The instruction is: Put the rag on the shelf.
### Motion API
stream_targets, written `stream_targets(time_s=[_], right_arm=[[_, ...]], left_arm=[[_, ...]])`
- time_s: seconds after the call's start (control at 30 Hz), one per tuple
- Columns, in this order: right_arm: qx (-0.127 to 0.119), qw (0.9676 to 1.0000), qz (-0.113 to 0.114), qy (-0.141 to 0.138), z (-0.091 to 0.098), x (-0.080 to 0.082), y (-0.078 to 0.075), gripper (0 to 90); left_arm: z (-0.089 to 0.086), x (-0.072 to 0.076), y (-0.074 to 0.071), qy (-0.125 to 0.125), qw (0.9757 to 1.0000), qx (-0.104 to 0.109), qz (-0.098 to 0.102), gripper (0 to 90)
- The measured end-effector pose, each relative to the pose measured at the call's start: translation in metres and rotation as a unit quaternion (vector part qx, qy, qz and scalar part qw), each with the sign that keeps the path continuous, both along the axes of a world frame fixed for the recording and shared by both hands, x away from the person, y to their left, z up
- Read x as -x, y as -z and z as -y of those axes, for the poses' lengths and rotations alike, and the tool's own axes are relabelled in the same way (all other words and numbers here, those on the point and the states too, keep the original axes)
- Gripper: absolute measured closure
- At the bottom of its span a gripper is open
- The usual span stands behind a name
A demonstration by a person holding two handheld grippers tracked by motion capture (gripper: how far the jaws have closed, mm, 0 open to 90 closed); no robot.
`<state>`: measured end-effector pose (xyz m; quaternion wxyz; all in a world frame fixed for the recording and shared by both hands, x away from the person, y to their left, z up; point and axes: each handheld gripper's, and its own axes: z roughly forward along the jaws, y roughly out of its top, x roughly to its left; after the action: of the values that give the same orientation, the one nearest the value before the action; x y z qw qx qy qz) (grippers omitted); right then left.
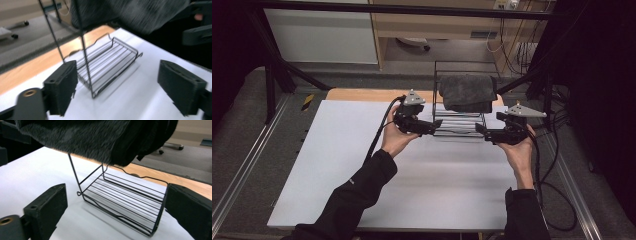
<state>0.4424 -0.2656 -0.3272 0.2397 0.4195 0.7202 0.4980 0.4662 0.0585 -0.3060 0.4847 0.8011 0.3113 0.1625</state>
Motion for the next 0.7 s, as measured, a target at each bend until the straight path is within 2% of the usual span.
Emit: stream_targets(time_s=[0.07,0.2,0.3,0.43,0.57,0.7], right_arm=[[-0.006,1.0000,0.003,-0.006,-0.001,0.004,0.002,2.0],[-0.022,0.9996,0.005,-0.018,-0.003,0.010,0.004,0.8],[-0.024,0.9993,0.000,-0.030,-0.004,0.017,0.009,0.8],[-0.020,0.9984,-0.018,-0.050,-0.007,0.027,0.025,0.7],[-0.019,0.9970,-0.037,-0.065,-0.008,0.034,0.046,0.7],[-0.018,0.9956,-0.048,-0.078,-0.008,0.040,0.060,0.7]], left_arm=[[-0.007,0.002,0.005,-0.001,0.9999,-0.009,-0.004,10.0],[-0.025,0.010,0.012,-0.003,0.9999,-0.015,-0.006,8.9],[-0.042,0.018,0.020,-0.003,0.9997,-0.021,-0.009,9.0],[-0.067,0.033,0.038,-0.007,0.9992,-0.038,-0.010,9.0],[-0.094,0.044,0.056,-0.012,0.9993,-0.029,-0.018,9.1],[-0.121,0.055,0.075,-0.016,0.9989,-0.033,-0.028,9.3]])
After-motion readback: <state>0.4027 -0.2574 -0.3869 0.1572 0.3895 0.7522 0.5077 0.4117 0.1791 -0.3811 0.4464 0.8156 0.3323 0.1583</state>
